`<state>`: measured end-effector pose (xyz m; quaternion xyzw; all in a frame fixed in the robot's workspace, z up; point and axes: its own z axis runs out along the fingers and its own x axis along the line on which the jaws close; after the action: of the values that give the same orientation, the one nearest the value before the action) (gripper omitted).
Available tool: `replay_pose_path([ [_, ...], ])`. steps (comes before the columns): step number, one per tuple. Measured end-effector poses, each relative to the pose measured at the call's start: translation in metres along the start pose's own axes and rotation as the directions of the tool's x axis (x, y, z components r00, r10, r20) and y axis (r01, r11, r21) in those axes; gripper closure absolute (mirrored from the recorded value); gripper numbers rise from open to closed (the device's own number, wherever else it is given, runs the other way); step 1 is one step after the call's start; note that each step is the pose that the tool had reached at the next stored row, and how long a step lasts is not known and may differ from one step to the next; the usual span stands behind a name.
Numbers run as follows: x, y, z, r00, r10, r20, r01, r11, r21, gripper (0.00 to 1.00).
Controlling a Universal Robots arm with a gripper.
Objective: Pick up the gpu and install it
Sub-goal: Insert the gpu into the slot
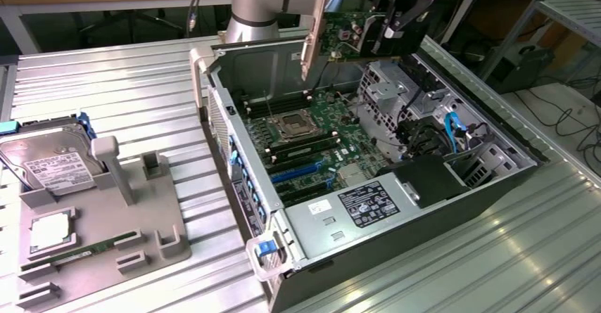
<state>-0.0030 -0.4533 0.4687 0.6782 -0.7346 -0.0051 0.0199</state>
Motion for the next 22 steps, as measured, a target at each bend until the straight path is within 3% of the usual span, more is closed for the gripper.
replay_pose_path([
  [4,0.0,0.0007,0.0023,1.0,-0.003,0.0019,0.003,0.9999,0.0169,0.73],
  [10,0.0,0.0007,0.0034,0.9962,-0.087,-0.0005,0.087,0.996,0.0192,0.73],
  [14,0.0,0.0007,0.0035,0.9832,-0.182,-0.0041,0.183,0.983,0.0209,0.73],
  [22,0.0,0.0007,0.0035,0.9733,-0.229,-0.0059,0.229,0.9731,0.0216,0.73],
])
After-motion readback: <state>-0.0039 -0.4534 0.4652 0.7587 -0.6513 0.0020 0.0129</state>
